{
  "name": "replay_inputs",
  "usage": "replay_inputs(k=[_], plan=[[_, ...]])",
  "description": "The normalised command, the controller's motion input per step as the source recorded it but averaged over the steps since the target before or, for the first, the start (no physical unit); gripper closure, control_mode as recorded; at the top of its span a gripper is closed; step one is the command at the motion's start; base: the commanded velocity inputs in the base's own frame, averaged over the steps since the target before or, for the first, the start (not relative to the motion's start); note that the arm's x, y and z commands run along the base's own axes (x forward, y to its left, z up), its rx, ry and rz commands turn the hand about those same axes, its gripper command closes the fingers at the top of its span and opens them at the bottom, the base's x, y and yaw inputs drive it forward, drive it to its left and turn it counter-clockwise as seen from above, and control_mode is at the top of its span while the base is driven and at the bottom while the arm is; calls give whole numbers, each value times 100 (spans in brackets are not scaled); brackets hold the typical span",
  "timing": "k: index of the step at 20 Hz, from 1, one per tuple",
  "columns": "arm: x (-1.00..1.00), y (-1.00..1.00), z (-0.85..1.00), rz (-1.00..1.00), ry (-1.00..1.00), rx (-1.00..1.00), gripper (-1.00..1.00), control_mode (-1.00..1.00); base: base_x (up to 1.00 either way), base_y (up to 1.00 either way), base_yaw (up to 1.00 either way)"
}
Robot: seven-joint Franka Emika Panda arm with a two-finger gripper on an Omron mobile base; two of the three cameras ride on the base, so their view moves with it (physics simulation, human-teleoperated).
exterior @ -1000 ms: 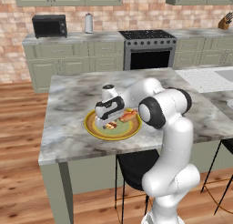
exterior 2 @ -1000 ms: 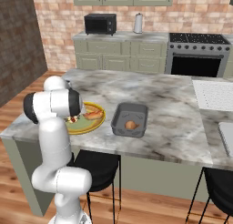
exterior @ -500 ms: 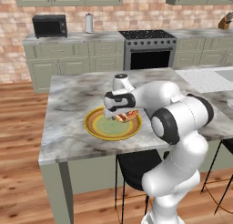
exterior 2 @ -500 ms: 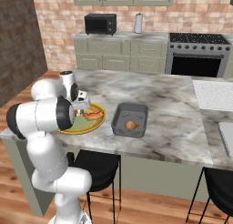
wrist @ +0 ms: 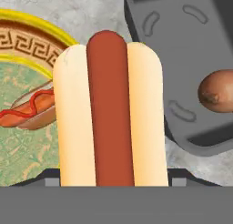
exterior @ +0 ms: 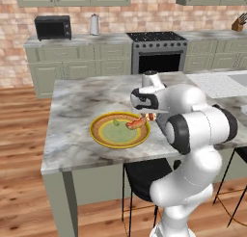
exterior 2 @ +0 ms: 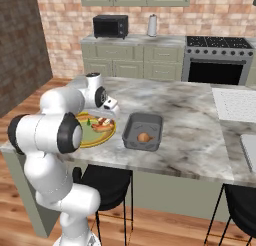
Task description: Place one cooked food and one vegetable from the large plate to each tupperware container.
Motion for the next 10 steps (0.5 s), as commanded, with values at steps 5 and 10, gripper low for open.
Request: replay_inputs(k=[5, 10], plan=[[48, -97, 0, -14, 7, 4, 100, -100, 0, 0, 0], [22, -69, 0, 7, 1, 18, 100, -100, 0, 0, 0]])
